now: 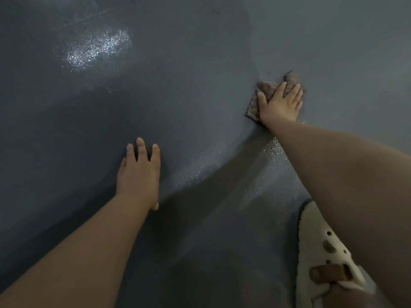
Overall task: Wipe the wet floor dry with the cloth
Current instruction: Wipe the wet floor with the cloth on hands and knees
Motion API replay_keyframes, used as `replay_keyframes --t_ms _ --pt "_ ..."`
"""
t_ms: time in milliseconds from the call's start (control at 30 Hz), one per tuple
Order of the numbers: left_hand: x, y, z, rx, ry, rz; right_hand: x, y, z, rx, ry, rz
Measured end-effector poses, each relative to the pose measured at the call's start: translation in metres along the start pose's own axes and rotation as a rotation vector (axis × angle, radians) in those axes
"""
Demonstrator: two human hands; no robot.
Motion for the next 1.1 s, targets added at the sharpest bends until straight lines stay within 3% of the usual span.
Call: replay_keyframes --t_ms 267,433,567,667,767,867,1100 --pt "-0.004 0.001 -0.001 0.014 0.016 -0.015 -0.007 0.038 0.02 -0.107 0.057 -0.023" --pt "-0.003 0.002 -0.003 0.022 0.02 -0.034 0.003 0.091 -0.005 -0.35 0.109 -0.054" --pt "-0.001 0.004 -0.001 0.022 0.021 -0.069 0.021 0.128 -0.071 -0.631 0.141 -0.071" --pt "0.002 0.008 -0.001 0.037 0.001 -0.117 0.036 0.13 -0.131 -0.723 0.178 -0.081" --pt "0.005 0.012 -0.004 0.036 -0.024 -0.213 0.049 0.112 -0.182 -0.725 0.199 -0.058" --pt "0.009 0.014 -0.01 0.003 -0.089 -0.291 0.055 0.085 -0.216 -0.641 0.061 -0.008" --pt "0.033 0.013 -0.038 -0.096 -0.242 -0.403 0.051 -0.011 -0.24 -0.466 0.025 -0.091"
Point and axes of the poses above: each hand's wrist, its own z-axis towards the middle knuckle, its own x-axis out of the palm, y = z × x, the point moved 3 cm from there along z, towards the middle knuckle, and after that the axes turned 6 degrees about -x, right-handed, at the moved point
